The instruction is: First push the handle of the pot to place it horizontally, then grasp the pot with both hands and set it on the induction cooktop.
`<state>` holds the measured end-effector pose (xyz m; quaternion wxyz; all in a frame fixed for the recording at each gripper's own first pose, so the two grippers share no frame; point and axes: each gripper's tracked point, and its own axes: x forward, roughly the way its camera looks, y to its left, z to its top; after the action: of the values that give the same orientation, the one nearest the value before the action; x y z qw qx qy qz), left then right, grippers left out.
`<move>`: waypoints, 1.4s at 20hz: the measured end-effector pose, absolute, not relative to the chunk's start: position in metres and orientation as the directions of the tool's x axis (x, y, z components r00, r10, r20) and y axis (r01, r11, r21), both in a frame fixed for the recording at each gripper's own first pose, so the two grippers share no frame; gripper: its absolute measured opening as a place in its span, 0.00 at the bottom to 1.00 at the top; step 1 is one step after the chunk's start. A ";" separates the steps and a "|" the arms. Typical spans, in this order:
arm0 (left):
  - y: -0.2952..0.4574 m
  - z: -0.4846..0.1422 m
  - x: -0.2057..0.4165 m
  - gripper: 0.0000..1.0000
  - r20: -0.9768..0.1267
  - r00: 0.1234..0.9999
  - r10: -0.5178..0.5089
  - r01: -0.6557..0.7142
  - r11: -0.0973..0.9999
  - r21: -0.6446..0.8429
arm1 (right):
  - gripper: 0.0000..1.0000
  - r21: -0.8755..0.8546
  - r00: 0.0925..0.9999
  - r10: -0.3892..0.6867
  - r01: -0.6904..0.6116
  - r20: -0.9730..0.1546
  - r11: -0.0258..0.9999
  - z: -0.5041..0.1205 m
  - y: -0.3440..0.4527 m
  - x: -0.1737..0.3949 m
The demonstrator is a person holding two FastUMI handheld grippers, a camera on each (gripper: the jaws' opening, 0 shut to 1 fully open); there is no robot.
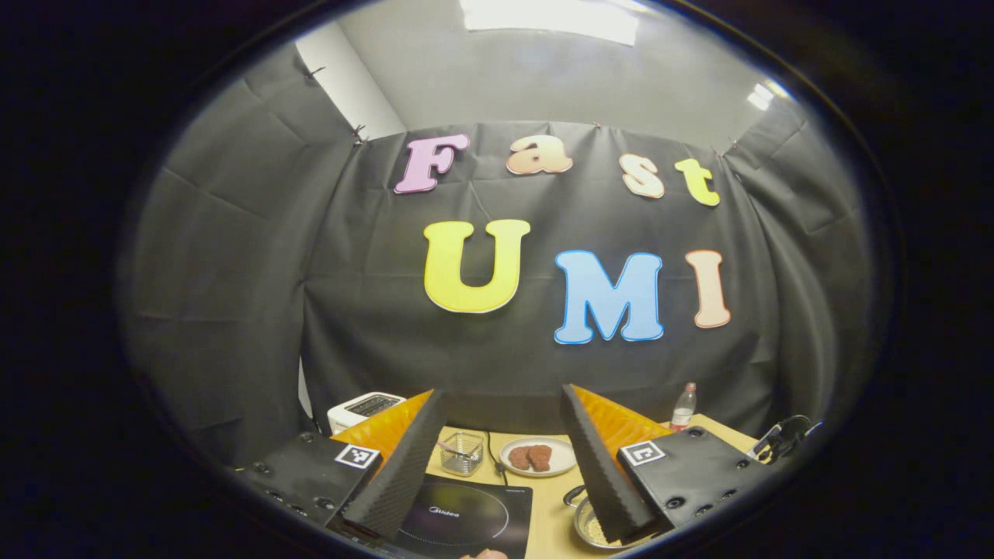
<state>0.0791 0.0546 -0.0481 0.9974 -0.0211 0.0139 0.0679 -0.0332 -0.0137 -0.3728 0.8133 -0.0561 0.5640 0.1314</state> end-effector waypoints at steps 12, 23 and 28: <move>0.062 -0.051 0.080 0.97 -0.041 0.985 0.166 -0.167 0.986 -0.023 | 0.01 0.014 0.369 0.091 -0.207 -0.925 0.978 -0.377 -0.042 0.018; 0.080 -0.055 0.078 0.96 -0.048 0.980 0.195 -0.196 0.981 -0.011 | 0.01 -0.122 0.454 0.003 -0.247 -0.891 0.961 -0.378 -0.053 0.065; 0.083 -0.065 0.082 0.97 -0.065 0.980 0.191 -0.192 0.981 -0.012 | 0.01 -0.119 0.513 -0.025 -0.152 -0.858 0.981 -0.374 -0.060 0.084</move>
<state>0.0821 0.0829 -0.0649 0.9948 -0.0090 0.0320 0.0960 0.0841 -0.0603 -0.3740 0.8652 -0.0896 0.4919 0.0367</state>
